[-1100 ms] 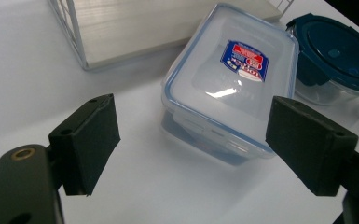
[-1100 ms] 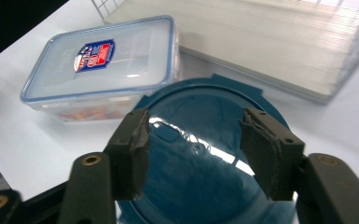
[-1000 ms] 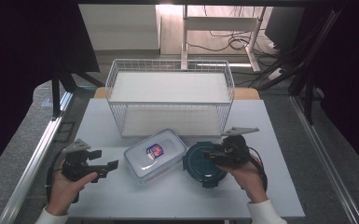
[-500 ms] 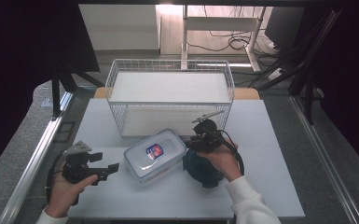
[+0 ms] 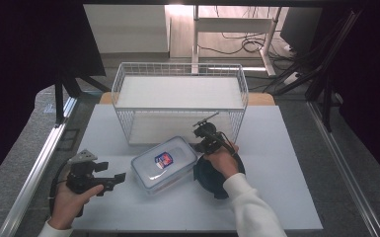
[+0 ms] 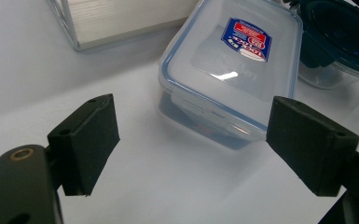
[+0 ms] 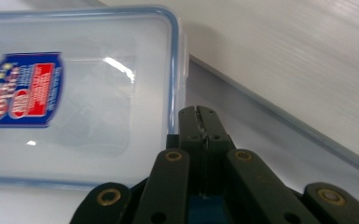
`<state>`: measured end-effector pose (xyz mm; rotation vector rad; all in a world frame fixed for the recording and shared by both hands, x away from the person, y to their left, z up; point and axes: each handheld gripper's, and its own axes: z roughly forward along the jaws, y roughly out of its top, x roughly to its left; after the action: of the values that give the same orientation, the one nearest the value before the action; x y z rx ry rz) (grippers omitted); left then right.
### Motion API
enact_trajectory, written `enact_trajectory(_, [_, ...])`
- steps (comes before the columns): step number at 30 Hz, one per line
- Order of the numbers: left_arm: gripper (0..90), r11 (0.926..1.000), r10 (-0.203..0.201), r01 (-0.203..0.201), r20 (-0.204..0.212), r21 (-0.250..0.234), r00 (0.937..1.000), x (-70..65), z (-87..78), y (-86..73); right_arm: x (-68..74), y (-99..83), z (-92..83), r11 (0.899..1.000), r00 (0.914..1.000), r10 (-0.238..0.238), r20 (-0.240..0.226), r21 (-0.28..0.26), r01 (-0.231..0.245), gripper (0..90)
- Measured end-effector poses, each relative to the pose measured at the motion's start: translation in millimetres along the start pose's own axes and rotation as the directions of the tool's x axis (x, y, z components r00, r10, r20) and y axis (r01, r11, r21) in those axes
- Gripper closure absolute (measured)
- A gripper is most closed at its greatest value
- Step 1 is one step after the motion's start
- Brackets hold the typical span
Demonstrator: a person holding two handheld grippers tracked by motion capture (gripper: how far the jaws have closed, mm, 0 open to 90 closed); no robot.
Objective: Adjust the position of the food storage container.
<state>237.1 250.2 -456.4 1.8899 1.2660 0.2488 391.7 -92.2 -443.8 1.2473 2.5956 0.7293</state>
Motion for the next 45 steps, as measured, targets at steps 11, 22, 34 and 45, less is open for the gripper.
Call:
enact_trajectory(11, [16.4, 0.9999, -0.011, 0.011, -0.009, 0.002, 0.9999, 7.2, -0.8, -2.1, 4.6, 3.5, 12.4, 0.998, 0.9989, -0.045, 0.016, 0.055, 0.044, 89.4])
enact_trajectory(22, [16.5, 0.9990, -0.044, 0.044, -0.026, -0.004, 0.9987, 19.4, -5.9, -6.6, 29.3, 3.0, 12.4, 0.986, 0.9904, -0.138, -0.015, 0.090, 0.138, 89.5])
enact_trajectory(34, [16.5, 0.9973, -0.072, 0.071, -0.040, -0.015, 0.9966, 29.2, -12.5, -9.3, 66.8, -2.8, 6.9, 0.976, 0.9779, -0.199, -0.064, 0.081, 0.204, 89.5])
enact_trajectory(45, [16.5, 0.9962, -0.086, 0.085, -0.051, -0.019, 0.9950, 36.4, -14.6, -10.7, 63.7, -1.0, 17.3, 0.984, 0.9885, -0.142, -0.051, 0.098, 0.147, 89.5])
